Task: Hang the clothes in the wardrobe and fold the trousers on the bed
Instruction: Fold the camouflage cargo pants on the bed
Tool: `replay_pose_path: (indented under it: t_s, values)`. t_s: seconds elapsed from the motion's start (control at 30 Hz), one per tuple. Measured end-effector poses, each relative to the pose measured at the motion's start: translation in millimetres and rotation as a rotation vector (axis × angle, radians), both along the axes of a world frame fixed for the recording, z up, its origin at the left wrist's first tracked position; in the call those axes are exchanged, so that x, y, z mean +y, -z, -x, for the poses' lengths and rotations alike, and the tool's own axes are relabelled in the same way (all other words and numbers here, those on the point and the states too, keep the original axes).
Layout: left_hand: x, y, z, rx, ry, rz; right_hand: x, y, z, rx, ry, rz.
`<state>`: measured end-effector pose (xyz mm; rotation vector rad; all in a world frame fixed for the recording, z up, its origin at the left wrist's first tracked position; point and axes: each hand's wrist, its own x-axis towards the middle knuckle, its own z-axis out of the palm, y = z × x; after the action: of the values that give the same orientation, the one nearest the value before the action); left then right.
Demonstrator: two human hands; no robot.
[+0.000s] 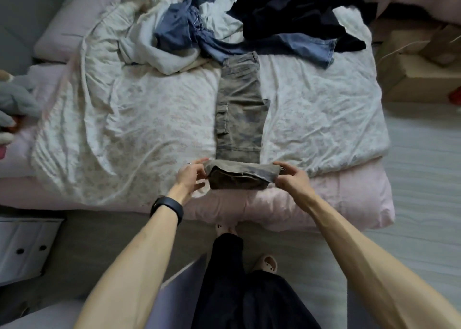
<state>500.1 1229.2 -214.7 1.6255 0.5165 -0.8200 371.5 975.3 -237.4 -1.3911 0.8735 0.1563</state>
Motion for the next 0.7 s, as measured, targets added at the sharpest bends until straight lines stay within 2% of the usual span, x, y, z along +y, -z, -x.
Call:
replay_pose_path:
  t_s: [0.1, 0.23, 0.3, 0.37, 0.53, 0.63, 0.7]
  values:
    - [-22, -10, -44, -0.084, 0.165, -0.050, -18, -9, -38, -0.033, -0.051, 0.088]
    - [-51, 0, -118, -0.052, 0.111, 0.000, -51, 4, -109, 0.003, -0.034, 0.167]
    - [-72, 18, -169, -0.057, 0.091, 0.042, -68, 23, -157, 0.008, 0.035, 0.115]
    - [-90, 49, -215, -0.090, 0.128, -0.002, -80, 54, -199, 0.032, 0.066, 0.098]
    - [-110, 129, -250, -0.179, 0.449, -0.339, -89, 126, -243, 0.415, -0.104, 0.272]
    - [-122, 166, -267, -0.197, 0.597, -0.532, -80, 158, -258, 0.440, -0.089, 0.260]
    - [-131, 174, -275, -0.259, 0.635, -0.719, -81, 170, -264, 0.437, -0.093, 0.321]
